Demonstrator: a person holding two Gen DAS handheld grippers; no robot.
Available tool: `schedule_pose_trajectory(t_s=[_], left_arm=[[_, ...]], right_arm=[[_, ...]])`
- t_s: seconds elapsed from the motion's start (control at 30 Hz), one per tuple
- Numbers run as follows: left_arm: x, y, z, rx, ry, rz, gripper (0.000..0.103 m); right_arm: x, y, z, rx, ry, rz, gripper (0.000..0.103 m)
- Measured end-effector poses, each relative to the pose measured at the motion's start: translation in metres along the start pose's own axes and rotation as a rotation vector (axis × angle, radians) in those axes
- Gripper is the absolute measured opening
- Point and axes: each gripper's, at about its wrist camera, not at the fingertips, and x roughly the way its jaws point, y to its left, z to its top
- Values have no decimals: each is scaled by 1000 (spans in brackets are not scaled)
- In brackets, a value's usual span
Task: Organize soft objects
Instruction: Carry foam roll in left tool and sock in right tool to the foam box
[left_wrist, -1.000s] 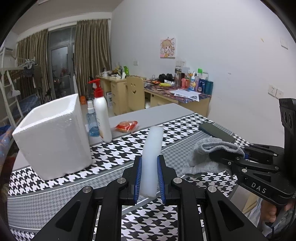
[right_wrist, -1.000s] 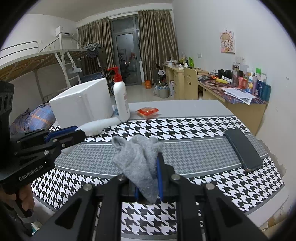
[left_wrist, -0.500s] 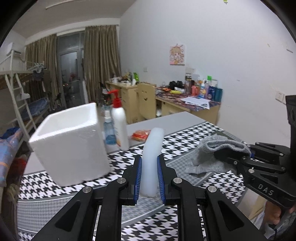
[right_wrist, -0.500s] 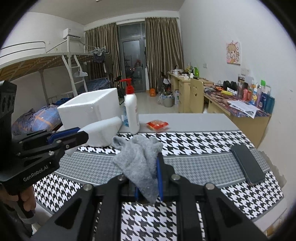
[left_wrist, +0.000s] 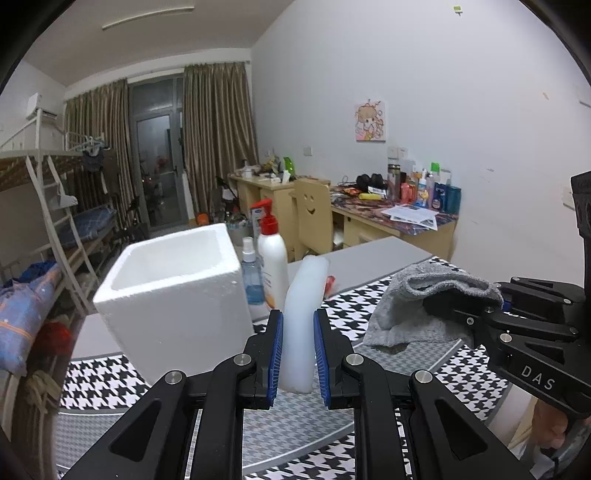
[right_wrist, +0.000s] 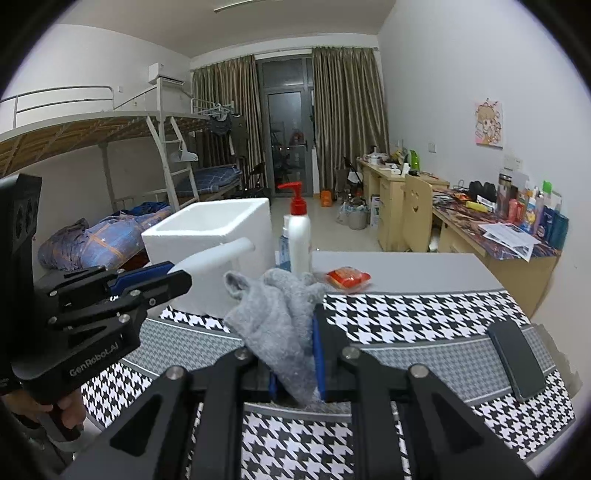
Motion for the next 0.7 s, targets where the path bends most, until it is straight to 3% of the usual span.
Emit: schedule_pose_trajectory(t_s=[0.7], left_arm=[[-6,58,28,-43,-73,106,18]], right_arm=[[18,38,46,-32,-38,79,19]])
